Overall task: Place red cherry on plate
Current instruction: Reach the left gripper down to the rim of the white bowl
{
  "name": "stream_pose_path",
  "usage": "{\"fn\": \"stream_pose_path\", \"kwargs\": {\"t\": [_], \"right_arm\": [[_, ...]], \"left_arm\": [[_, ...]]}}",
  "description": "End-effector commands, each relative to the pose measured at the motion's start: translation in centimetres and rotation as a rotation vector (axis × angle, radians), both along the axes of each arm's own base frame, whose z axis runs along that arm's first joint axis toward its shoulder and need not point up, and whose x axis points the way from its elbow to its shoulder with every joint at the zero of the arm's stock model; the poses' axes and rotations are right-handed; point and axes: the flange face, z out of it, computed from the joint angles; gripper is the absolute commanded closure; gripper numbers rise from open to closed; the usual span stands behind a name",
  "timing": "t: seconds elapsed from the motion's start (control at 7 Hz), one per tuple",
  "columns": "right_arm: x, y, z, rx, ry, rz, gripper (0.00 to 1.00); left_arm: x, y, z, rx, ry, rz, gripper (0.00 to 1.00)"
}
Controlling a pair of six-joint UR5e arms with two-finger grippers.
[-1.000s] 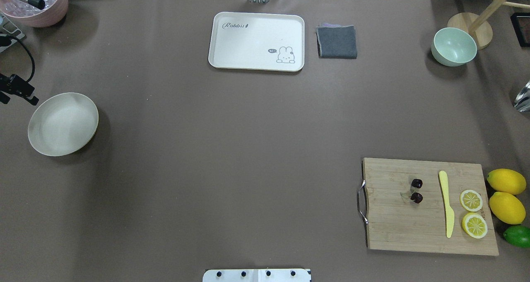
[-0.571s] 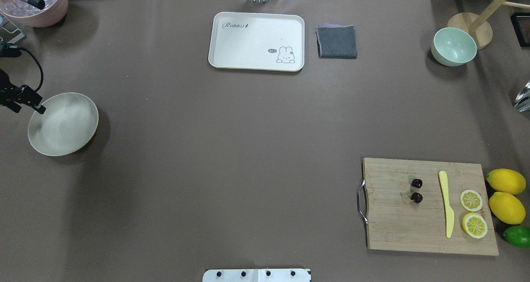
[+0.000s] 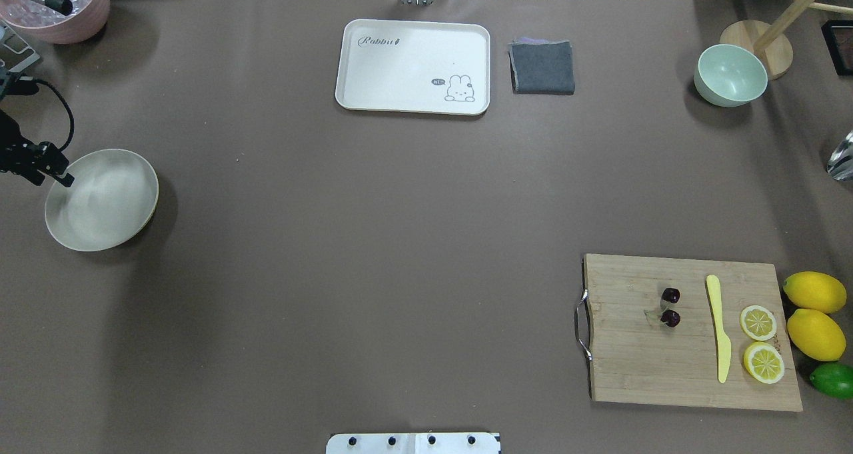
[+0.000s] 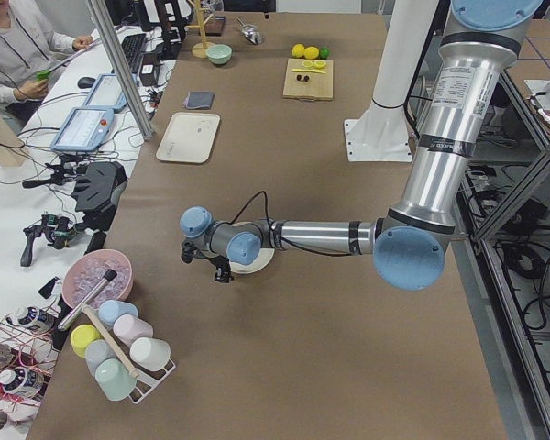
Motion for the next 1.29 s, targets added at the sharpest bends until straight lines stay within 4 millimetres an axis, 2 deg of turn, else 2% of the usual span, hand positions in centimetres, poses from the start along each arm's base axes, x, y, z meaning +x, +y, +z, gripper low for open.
{"fn": "stream_pose_path", "kwargs": {"t": [0.0, 0.14, 0.29, 0.86, 1.0, 1.14], "right_arm": [[-0.2, -0.3, -0.2, 0.002, -0.001, -0.003, 0.0], [-0.2, -0.4, -0.4, 0.005, -0.001, -0.003, 0.0], [-0.2, -0.4, -0.6, 0.007, 0.001, -0.002, 0.0], [-0.3, -0.4, -0.6, 0.008, 0.0, -0.005, 0.0], [-0.4, -0.5, -0.7, 0.011, 0.0, -0.006, 0.0], [-0.4, -0.5, -0.7, 0.012, 0.0, -0.006, 0.0]], "left_arm": [[0.6, 0.6, 0.5, -0.002, -0.002, 0.013, 0.4], [0.6, 0.7, 0.5, -0.003, -0.002, 0.013, 0.55], [0.8, 0.5, 0.0, -0.036, -0.005, -0.018, 1.0], [1.1, 0.2, -1.0, -0.049, 0.003, -0.026, 1.0], [1.0, -0.6, -2.1, -0.066, 0.017, -0.043, 1.0], [0.5, -1.5, -4.0, -0.12, 0.083, -0.071, 1.0]]}}
